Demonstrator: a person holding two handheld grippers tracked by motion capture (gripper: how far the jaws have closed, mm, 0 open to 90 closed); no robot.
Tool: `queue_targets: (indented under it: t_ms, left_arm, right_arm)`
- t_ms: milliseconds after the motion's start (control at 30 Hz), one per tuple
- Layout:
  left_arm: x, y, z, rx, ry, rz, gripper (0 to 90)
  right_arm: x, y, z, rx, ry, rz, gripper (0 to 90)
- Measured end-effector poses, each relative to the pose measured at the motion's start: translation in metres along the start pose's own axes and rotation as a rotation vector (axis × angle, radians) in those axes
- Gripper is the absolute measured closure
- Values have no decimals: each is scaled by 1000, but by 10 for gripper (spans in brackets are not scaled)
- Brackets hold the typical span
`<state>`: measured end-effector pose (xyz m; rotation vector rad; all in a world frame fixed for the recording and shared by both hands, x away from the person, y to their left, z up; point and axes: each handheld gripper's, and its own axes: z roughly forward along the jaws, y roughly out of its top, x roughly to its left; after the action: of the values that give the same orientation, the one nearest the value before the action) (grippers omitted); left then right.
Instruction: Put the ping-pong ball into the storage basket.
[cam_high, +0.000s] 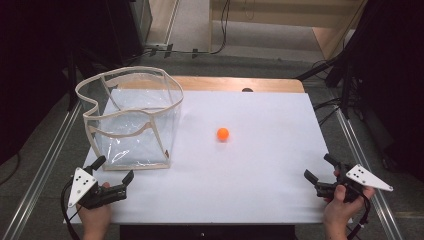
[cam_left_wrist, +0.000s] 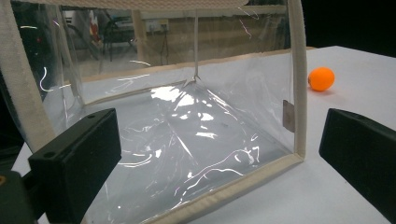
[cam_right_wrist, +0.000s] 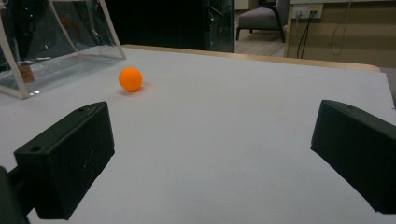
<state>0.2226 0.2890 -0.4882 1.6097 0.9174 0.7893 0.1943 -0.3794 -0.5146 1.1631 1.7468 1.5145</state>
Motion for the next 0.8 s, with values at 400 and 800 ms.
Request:
queue_targets:
  t_ms: [400,800]
  left_arm:
    - [0,0,0,4,-17,3,0]
    - [0,0,0,3,-25,7,0]
  right_arm:
    - [3,7,3,9,6,-7,0]
    - [16,38,22,85,115,-72,0]
